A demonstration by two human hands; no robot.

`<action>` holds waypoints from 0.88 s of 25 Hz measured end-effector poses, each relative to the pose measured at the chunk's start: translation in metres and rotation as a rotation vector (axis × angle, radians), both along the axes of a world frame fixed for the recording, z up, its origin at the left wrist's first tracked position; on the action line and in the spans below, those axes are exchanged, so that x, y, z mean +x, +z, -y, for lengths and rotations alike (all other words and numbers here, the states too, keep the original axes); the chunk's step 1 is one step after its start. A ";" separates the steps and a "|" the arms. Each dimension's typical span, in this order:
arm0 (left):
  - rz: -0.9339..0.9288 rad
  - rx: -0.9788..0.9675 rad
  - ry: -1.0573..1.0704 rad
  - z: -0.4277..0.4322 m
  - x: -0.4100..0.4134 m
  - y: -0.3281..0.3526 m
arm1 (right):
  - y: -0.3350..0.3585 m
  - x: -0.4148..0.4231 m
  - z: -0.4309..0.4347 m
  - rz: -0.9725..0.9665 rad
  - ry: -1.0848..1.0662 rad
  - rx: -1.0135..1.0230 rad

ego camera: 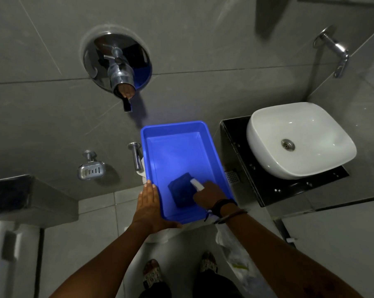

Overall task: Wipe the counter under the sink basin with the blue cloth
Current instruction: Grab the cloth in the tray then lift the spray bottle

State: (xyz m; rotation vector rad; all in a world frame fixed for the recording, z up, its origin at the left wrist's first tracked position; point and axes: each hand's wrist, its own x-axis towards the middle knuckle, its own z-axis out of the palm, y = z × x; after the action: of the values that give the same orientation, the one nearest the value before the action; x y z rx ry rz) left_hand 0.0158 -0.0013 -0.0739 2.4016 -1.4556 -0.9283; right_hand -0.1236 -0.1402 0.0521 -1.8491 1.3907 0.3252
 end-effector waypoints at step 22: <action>0.122 0.039 0.011 0.002 -0.003 0.003 | 0.014 0.157 0.136 0.865 -0.133 -0.220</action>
State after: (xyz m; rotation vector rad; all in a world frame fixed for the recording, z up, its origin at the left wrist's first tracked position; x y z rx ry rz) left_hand 0.0124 -0.0035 -0.0713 2.5326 -1.4757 -0.8284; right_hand 0.0333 -0.2759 0.0661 -1.7203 0.9372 -0.6557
